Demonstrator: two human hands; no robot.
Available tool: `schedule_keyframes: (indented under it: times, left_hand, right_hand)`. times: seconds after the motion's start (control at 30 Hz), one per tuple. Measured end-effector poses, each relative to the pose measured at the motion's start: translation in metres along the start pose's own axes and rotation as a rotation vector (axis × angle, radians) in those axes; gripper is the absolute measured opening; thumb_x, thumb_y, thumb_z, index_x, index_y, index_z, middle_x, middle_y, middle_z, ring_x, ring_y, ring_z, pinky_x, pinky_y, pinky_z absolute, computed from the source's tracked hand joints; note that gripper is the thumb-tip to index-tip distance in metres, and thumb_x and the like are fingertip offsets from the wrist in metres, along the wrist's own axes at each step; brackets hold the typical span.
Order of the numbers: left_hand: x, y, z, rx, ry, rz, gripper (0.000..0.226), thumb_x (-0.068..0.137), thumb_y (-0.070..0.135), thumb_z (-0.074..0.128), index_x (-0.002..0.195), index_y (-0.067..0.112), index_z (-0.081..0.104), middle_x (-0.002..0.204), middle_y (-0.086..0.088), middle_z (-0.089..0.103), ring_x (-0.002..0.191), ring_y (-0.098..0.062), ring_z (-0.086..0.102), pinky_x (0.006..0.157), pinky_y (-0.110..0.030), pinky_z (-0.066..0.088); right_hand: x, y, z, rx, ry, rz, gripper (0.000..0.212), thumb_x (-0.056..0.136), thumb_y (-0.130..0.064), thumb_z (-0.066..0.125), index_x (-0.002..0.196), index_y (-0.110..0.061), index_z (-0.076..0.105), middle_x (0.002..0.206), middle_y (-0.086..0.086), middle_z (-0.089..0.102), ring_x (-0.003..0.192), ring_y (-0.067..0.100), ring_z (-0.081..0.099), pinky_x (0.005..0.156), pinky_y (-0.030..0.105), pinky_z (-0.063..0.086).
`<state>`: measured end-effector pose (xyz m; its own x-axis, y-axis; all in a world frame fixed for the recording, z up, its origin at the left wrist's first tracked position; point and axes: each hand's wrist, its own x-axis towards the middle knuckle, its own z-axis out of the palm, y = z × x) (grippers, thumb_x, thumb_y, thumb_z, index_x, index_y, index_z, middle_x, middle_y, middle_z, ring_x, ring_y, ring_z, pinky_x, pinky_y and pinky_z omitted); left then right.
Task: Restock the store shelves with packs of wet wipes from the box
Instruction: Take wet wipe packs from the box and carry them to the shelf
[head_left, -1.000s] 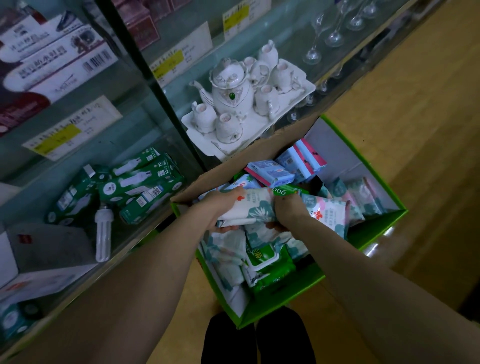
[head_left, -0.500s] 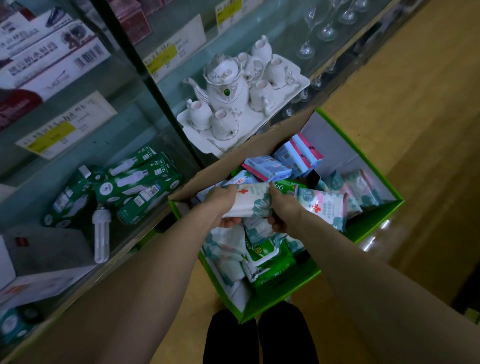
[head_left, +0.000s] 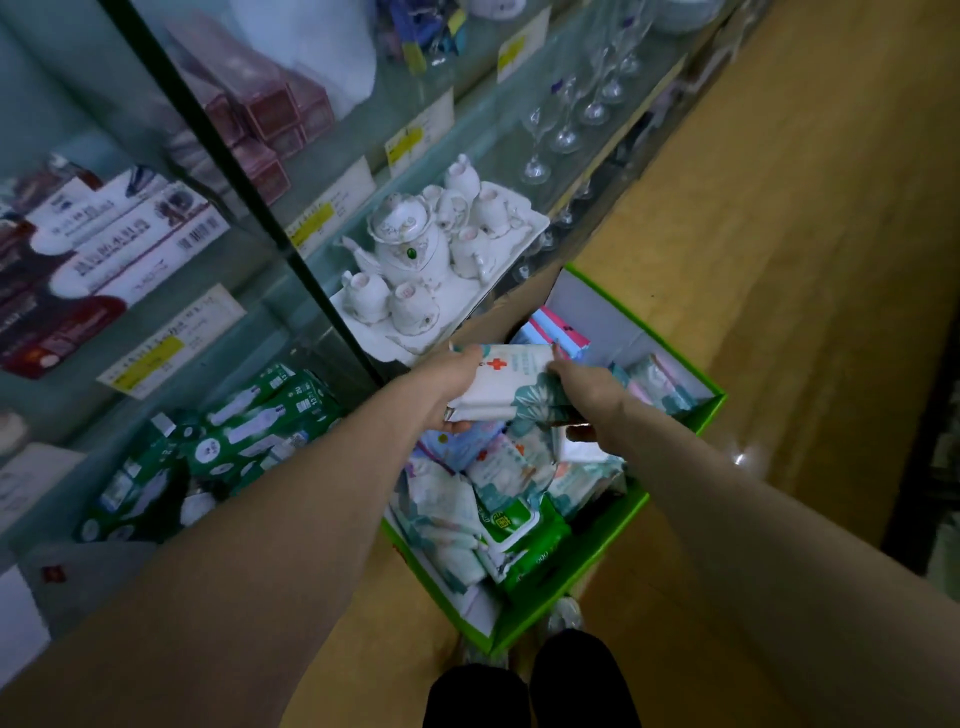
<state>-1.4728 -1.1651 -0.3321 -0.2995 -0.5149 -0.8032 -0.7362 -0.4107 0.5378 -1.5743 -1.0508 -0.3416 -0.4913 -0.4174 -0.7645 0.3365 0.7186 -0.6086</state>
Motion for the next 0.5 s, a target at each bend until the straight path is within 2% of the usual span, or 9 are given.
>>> schedule_keyframes:
  times: [0.07, 0.2, 0.3, 0.4, 0.5]
  left_hand:
    - [-0.015, 0.019, 0.005, 0.05, -0.02, 0.065, 0.034, 0.102, 0.038, 0.043, 0.084, 0.01, 0.051, 0.069, -0.006, 0.053, 0.055, -0.019, 0.05, 0.041, -0.023, 0.042]
    - [-0.047, 0.063, 0.025, 0.134, -0.05, 0.229, 0.033, 0.099, 0.038, 0.05, 0.109, 0.007, 0.052, 0.078, -0.01, 0.054, 0.06, -0.021, 0.052, 0.032, -0.021, 0.043]
    - [-0.082, 0.095, 0.05, 0.189, -0.084, 0.367, 0.033, 0.1, 0.038, 0.049, 0.106, 0.006, 0.05, 0.077, -0.01, 0.053, 0.06, -0.022, 0.052, 0.042, -0.028, 0.043]
    - [-0.121, 0.123, 0.079, 0.238, -0.148, 0.441, 0.032, 0.099, 0.038, 0.049, 0.104, 0.006, 0.049, 0.075, -0.012, 0.053, 0.057, -0.024, 0.052, 0.045, -0.029, 0.044]
    - [-0.167, 0.147, 0.109, 0.315, -0.229, 0.488, 0.029, 0.099, 0.039, 0.048, 0.1, 0.01, 0.049, 0.072, -0.01, 0.055, 0.054, -0.022, 0.053, 0.038, -0.021, 0.042]
  right_hand:
    - [-0.017, -0.005, -0.017, 0.025, 0.022, -0.052, 0.028, 0.1, -0.034, 0.041, 0.094, -0.007, 0.048, 0.078, 0.01, 0.049, 0.06, 0.02, 0.045, 0.053, 0.026, 0.036]
    - [-0.054, -0.018, -0.051, 0.031, 0.21, -0.167, 0.045, 0.102, -0.045, 0.034, 0.078, -0.009, 0.049, 0.066, 0.008, 0.046, 0.057, 0.022, 0.044, 0.053, 0.028, 0.037]
    - [-0.086, -0.023, -0.085, -0.017, 0.37, -0.278, 0.045, 0.104, -0.037, 0.026, 0.068, -0.013, 0.04, 0.064, 0.007, 0.042, 0.053, 0.018, 0.041, 0.047, 0.024, 0.034]
    - [-0.127, -0.025, -0.123, -0.071, 0.484, -0.331, 0.043, 0.105, -0.028, 0.023, 0.065, -0.016, 0.032, 0.07, 0.01, 0.041, 0.061, 0.02, 0.041, 0.054, 0.025, 0.032]
    - [-0.175, -0.025, -0.164, -0.014, 0.578, -0.339, 0.04, 0.104, -0.027, 0.026, 0.073, -0.01, 0.044, 0.064, 0.008, 0.043, 0.052, 0.018, 0.041, 0.048, 0.026, 0.035]
